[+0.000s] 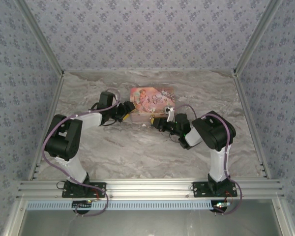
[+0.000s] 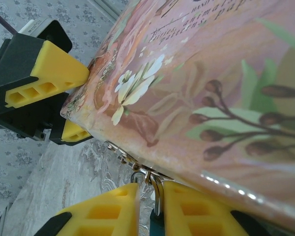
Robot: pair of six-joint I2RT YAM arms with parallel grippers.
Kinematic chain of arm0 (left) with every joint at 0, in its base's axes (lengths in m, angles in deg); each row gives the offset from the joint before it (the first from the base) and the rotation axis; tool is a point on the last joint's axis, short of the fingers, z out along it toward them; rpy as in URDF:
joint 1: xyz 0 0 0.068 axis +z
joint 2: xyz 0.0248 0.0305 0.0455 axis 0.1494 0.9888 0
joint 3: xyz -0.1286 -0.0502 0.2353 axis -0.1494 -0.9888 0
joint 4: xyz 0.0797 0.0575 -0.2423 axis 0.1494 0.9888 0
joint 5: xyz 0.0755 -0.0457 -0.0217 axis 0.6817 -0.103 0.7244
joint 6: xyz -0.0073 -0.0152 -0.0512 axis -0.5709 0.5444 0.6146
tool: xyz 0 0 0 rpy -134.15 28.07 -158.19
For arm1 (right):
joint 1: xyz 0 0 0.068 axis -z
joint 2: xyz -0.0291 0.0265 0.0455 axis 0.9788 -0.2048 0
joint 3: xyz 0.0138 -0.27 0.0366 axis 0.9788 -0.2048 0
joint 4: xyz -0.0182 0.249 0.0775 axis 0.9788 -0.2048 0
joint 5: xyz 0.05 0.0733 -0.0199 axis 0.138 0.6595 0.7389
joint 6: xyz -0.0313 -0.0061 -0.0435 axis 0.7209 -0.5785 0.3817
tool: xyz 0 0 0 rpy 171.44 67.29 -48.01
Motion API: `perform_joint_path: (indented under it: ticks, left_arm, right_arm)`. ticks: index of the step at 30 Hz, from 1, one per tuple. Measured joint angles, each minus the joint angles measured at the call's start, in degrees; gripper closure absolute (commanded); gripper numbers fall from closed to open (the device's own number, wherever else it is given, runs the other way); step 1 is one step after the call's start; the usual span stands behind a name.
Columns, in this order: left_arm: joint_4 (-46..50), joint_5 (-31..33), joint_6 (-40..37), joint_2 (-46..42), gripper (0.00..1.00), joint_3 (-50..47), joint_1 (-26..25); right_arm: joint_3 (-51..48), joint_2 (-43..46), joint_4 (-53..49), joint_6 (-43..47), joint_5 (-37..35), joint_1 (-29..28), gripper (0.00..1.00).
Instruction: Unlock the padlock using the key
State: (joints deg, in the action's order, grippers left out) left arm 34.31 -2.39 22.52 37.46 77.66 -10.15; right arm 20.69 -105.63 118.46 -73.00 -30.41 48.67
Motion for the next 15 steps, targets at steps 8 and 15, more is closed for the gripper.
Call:
perform_joint_path:
  ticks: [8,15]
  left_arm:
    - [-0.13,0.24,-0.04,-0.07,0.32,-0.13,0.04]
    - [-0.63,0.61,-0.07,-1.44,0.32,-1.97,0.04]
  right_arm:
    - [-0.35,0.0,0.13,0.02,-0.44,0.2,0.96]
    - [-1.27,0.0,0.85,-0.22,-1.11,0.39,0.99]
